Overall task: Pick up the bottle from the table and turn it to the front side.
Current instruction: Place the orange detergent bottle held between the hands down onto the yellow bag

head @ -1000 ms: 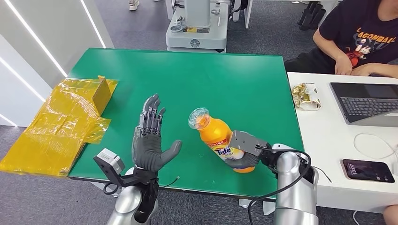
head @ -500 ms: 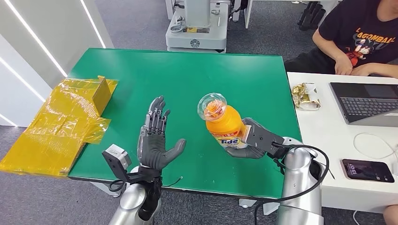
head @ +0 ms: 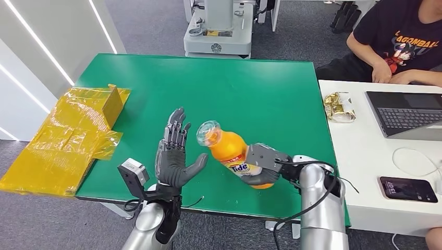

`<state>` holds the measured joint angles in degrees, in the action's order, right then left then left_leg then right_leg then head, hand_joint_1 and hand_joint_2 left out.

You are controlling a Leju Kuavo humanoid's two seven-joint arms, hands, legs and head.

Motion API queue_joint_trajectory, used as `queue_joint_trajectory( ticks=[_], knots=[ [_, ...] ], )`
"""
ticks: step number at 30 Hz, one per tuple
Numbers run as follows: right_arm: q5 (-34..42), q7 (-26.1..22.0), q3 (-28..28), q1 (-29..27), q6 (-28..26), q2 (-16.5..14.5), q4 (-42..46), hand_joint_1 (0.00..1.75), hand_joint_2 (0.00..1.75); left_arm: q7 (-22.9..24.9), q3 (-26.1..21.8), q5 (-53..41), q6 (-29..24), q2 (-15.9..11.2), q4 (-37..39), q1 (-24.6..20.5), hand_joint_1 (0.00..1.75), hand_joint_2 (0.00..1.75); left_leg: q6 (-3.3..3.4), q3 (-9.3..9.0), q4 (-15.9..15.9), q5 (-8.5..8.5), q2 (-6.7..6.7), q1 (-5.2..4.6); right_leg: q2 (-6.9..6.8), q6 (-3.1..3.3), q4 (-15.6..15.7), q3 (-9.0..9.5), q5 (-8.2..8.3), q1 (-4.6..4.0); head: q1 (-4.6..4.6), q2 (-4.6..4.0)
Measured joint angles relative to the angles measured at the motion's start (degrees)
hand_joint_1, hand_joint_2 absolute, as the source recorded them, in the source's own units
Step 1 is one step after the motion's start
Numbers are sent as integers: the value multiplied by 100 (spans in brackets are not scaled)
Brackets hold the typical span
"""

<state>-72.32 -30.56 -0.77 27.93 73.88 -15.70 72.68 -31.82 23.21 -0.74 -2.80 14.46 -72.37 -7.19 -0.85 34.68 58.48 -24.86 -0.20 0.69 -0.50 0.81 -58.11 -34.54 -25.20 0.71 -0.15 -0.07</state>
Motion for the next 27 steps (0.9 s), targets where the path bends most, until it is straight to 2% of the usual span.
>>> queue_joint_trajectory(
  ticks=[5, 14, 18, 22, 27],
  knots=[
    [27, 329, 424, 287, 0, 3, -692, 175, 175, 66, -2, -60, 26, 1, 1, 1, 0, 175, 1, 1, 0, 2, -2, 0, -2, 0, -1, 0, 0, 0, 0, 0],
    [-39, 332, 745, 580, 0, 1, -1131, 175, 175, 75, -51, -77, 28, -1, 1, 12, 0, 175, 1, 6, 0, 2, -10, -1, -12, 0, -1, 1, 0, 0, 0, 0],
    [-156, -40, 734, 590, 0, -12, -771, 175, 175, 79, -52, -96, 37, -2, 1, 15, 0, 175, 2, 7, 0, 2, -17, -1, -17, 0, 0, 1, 0, 0, 1, 0],
    [63, -573, 658, 498, 0, -17, -318, 175, 175, 79, -52, -105, 39, -1, 3, 16, 0, 175, 2, 7, 1, 2, -18, -1, -18, 0, 0, 1, 0, 0, 1, 0],
    [294, -840, 564, 337, 0, -17, 49, 175, 175, 79, -52, -115, 44, 1, 3, 16, 0, 175, 2, 7, 1, 2, -17, -1, -17, 0, 0, 1, 0, 0, 1, 0]
  ],
)
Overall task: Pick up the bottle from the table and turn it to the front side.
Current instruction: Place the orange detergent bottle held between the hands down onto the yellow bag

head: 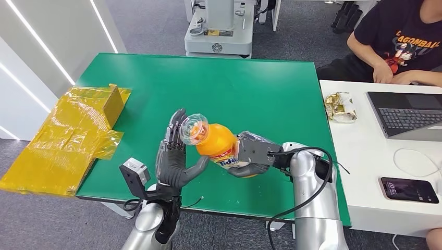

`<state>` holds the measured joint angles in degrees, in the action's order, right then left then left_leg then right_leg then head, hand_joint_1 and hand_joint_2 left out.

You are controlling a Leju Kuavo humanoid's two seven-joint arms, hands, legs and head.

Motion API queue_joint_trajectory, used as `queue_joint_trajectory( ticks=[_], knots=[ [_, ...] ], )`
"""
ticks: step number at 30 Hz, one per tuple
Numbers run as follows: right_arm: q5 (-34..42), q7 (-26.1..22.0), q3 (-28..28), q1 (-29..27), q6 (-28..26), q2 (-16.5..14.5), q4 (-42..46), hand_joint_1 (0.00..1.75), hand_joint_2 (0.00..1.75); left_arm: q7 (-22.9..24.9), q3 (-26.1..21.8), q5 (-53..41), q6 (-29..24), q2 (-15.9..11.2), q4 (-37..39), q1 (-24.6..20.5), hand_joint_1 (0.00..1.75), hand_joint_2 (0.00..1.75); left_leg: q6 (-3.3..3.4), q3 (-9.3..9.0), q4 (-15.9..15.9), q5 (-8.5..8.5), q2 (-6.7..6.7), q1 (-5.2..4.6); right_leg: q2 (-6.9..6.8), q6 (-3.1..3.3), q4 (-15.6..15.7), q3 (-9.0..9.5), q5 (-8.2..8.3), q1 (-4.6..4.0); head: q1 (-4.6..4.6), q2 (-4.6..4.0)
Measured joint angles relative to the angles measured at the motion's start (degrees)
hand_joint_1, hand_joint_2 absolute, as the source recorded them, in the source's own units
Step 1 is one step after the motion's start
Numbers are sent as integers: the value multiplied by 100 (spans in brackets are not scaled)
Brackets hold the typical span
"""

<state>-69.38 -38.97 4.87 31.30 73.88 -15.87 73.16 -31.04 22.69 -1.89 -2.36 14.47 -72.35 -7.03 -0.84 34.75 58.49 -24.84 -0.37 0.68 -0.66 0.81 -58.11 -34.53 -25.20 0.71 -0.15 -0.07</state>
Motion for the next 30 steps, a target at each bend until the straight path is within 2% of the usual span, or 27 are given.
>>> queue_joint_trajectory(
  ticks=[6, 14, 19, 22, 25, 30],
  knots=[
    [165, -79, -40, -147, 0, 0, 261, 175, 175, 0, 0, -1, -3, 0, 5, 3, 0, 175, 0, 0, 0, 0, 1, 0, 1, 0, 0, 0, 0, 0, 0, 0],
    [410, 132, -52, 3, 0, 9, 93, 175, 175, 39, 0, 3, -57, -2, 7, 8, 0, 175, 0, -2, 0, 0, 5, 0, 4, 0, 0, -1, 0, 0, 0, 0],
    [180, 55, -67, -62, 0, 9, -31, 175, 175, 16, -1, -10, -69, -3, 7, 36, 0, 175, 0, -1, 0, 0, 6, 0, 5, 0, 0, -2, 0, 0, 0, 0],
    [170, 223, -72, -67, 0, 16, -274, 175, 175, -12, -4, -36, -80, -4, 7, 63, 0, 175, 0, 0, 0, 0, 9, 0, 7, 0, 0, -2, 0, 0, 0, 0],
    [-168, 439, -45, -81, 0, 9, -550, 175, 175, -19, -10, -79, -92, -3, 7, 73, 0, 175, 0, 3, 0, 0, 3, 1, 2, 0, 0, -1, 0, 0, 1, 0],
    [-256, 535, 7, -58, 0, 7, -956, 175, 175, -20, -33, -144, -113, -2, 7, 79, 0, 175, 0, 3, 0, 1, 1, 1, 0, 0, -1, -1, 0, -1, 0, 0]
  ],
)
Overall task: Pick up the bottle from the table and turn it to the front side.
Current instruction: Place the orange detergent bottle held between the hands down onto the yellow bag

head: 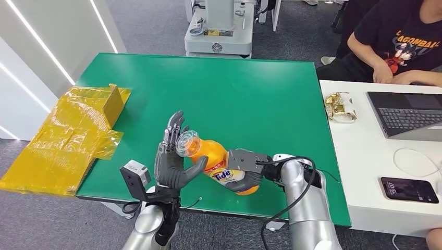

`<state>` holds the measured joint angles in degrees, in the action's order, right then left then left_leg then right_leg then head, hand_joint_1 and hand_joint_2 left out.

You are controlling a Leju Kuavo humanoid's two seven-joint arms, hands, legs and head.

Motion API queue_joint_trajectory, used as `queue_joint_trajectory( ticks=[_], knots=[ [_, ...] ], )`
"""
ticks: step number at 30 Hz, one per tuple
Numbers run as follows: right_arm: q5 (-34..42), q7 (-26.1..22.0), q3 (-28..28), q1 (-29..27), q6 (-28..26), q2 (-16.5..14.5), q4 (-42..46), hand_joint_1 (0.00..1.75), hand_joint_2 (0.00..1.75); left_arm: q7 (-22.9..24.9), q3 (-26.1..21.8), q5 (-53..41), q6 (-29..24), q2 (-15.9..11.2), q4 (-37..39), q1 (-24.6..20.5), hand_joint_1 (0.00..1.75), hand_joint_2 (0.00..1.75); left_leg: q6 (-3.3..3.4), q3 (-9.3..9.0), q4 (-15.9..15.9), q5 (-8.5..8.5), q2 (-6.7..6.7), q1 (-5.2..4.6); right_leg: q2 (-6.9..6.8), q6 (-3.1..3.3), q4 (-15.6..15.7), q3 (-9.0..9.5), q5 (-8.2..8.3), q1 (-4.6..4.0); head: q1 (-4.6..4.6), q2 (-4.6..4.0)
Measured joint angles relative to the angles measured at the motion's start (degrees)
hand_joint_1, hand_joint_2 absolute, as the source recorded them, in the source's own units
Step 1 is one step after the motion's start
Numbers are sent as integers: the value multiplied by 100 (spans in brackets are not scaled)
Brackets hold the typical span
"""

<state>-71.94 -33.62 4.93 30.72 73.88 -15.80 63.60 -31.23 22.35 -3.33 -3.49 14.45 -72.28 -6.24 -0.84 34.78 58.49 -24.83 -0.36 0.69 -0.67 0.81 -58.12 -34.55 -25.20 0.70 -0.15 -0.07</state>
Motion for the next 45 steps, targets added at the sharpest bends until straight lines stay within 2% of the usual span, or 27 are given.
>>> queue_joint_trajectory(
  ticks=[4, 5, 8, 9, 16, 26, 27, 30, 31, 45],
  knots=[
    [0, 81, 43, 42, 0, 0, -189, 175, 175, 0, -14, -40, -3, 0, 0, 3, 2, 175, 0, 1, 0, 0, -2, 0, -2, 0, 0, 0, 0, 0, -1, 0],
    [0, 93, 55, 52, 0, 0, -220, 175, 175, 0, -15, -50, -4, 0, -1, 4, 38, 175, 0, 1, 0, 0, -2, 0, -2, 0, 0, 0, 0, 0, 0, 0],
    [1, 120, 100, 73, 0, 0, -302, 175, 175, 0, -17, -72, -5, 0, -1, 4, 167, 175, 0, 1, 0, 0, -2, 0, -2, 0, 0, 0, 0, 0, 0, 0],
    [1, 132, 115, 76, 0, 0, -321, 175, 175, 1, -19, -81, -5, 1, 0, 5, 175, 175, 0, 2, 0, 0, -2, 0, -2, 0, 1, 0, 0, 0, 0, 0],
    [31, 133, 141, 76, 0, 0, -320, 175, 175, 20, -37, -202, 63, 2, -2, 8, 175, 175, 0, 1, 0, 0, -2, 0, -2, 0, 1, 0, 0, 0, 0, 0],
    [34, -101, 115, -58, 129, -5, 15, 175, 175, 22, -39, -237, 114, 14, -7, -1, 175, 175, 0, 0, 0, 0, -2, 0, -2, 0, 1, 0, 0, 0, 0, 0],
    [34, -103, 112, -75, 174, -5, 42, 175, 175, 22, -39, -239, 118, 15, -7, -1, 141, 175, 0, 0, 0, 0, -2, 0, -2, 0, 1, 0, 0, 0, 0, 0],
    [22, -109, 98, -111, 216, -7, 123, 175, 175, 27, -39, -277, 145, 15, -7, -2, 10, 175, 0, 1, 0, 0, -2, 0, -2, 0, 1, 0, 0, 0, 0, 0],
    [17, -116, 93, -114, 216, -7, 152, 175, 175, 34, -39, -296, 156, 15, -7, -2, 0, 175, 0, 1, 0, 0, -2, 0, -2, 0, 1, 0, 0, 0, 0, 0],
    [-4, -103, 79, -110, 216, -9, 331, 175, 175, 80, -39, -321, 172, 16, -4, -3, 0, 175, 0, 0, 0, 0, -2, 0, -1, 0, 1, 0, 0, 0, 0, 0]
  ],
)
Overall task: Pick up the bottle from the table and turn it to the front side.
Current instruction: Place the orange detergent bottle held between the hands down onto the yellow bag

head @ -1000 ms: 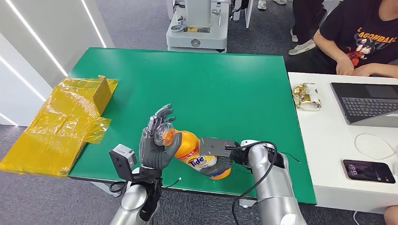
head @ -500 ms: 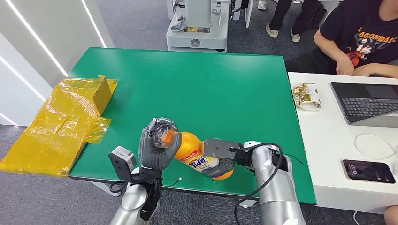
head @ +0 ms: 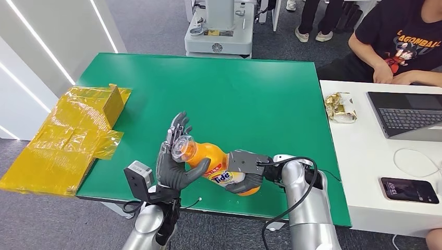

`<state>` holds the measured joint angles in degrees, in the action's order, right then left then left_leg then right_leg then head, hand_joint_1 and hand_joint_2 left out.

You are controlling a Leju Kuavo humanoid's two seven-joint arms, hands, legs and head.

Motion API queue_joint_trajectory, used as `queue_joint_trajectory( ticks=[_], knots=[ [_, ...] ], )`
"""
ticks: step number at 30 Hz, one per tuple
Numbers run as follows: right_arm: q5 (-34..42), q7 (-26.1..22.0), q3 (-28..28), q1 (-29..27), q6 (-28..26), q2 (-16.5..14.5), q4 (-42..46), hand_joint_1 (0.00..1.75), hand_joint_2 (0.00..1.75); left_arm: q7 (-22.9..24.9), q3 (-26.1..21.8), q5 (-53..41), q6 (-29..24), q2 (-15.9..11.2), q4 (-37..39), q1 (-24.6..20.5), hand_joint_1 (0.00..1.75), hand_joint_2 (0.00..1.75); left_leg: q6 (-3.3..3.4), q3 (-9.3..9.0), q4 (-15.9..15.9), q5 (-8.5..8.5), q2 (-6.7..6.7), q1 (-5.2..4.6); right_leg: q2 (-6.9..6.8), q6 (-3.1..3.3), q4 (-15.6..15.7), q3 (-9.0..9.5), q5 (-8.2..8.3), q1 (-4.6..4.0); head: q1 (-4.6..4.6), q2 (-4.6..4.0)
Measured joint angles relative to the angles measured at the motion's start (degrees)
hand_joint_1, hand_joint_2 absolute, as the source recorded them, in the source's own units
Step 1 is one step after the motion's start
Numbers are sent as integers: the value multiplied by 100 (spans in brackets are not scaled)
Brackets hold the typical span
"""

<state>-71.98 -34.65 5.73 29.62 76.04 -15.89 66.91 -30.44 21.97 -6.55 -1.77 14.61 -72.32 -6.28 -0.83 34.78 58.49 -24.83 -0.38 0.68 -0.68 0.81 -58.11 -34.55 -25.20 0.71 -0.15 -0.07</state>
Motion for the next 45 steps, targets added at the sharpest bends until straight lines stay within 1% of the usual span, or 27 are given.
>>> queue_joint_trajectory(
  ticks=[10, 14, 26, 32, 37, 38, 41, 42, 44, 45],
  knots=[
    [29, 33, 0, 0, 0, 0, 9, 175, 175, 23, 0, -16, 0, -1, 0, 0, 1, 175, 0, 0, 0, 0, 0, 0, 0, 0, 0, 0, 0, 0, 0, 0],
    [58, 27, 0, 0, 0, 0, 3, 175, 175, 32, 0, -33, 0, -1, 0, 0, 174, 175, 0, 0, 0, 0, 0, 0, 0, 0, 0, 0, 0, 0, 0, 0],
    [37, -132, -93, -6, 3, 0, -4, 175, 175, 81, 0, -60, 187, -1, -2, 0, 175, 175, 0, 0, 0, 0, 0, 0, 0, 0, 0, 0, 0, 0, -1, 0],
    [20, -157, -98, -10, 235, 0, 24, 175, 175, 71, -1, -43, 199, -1, -2, 0, 175, 175, 0, 0, 0, 0, 0, 0, 0, 0, 0, 0, 0, 0, -1, 0],
    [13, -169, -98, -8, 264, 0, 26, 175, 175, 49, -7, 10, 189, -1, -2, 1, 175, 175, 0, 1, 0, 0, -1, 0, -1, 0, 0, 0, 0, 0, 0, 0],
    [13, -174, -98, -8, 264, 0, 26, 167, 175, 45, -8, 19, 186, -1, -2, 1, 175, 175, 0, 1, 0, 0, -2, 0, -1, 0, 0, 0, 0, 0, 0, 0],
    [18, -197, -98, -7, 264, 0, 31, 112, 175, 40, -11, 48, 176, -1, -2, 3, 175, 175, 0, 2, 0, 0, -2, 0, -2, 0, 0, 0, 0, 0, 0, 0],
    [19, -203, -98, -7, 264, 0, 32, 101, 175, 39, -13, 54, 175, -1, -2, 3, 175, 175, 0, 2, 0, 0, -2, 0, -2, 0, 0, 1, 0, 0, 0, 0],
    [20, -205, -98, -7, 264, 0, 33, 101, 175, 38, -13, 56, 175, -1, -2, 3, 175, 175, 0, 2, 0, 0, -2, 0, -2, 0, 0, 1, 0, 0, 0, 0],
    [28, -210, -99, -7, 264, 0, 39, 76, 175, 35, -14, 63, 170, -1, -2, 4, 175, 175, 0, 2, 0, 0, -2, 0, -2, 0, 0, 1, 0, 0, 0, 0]
  ],
)
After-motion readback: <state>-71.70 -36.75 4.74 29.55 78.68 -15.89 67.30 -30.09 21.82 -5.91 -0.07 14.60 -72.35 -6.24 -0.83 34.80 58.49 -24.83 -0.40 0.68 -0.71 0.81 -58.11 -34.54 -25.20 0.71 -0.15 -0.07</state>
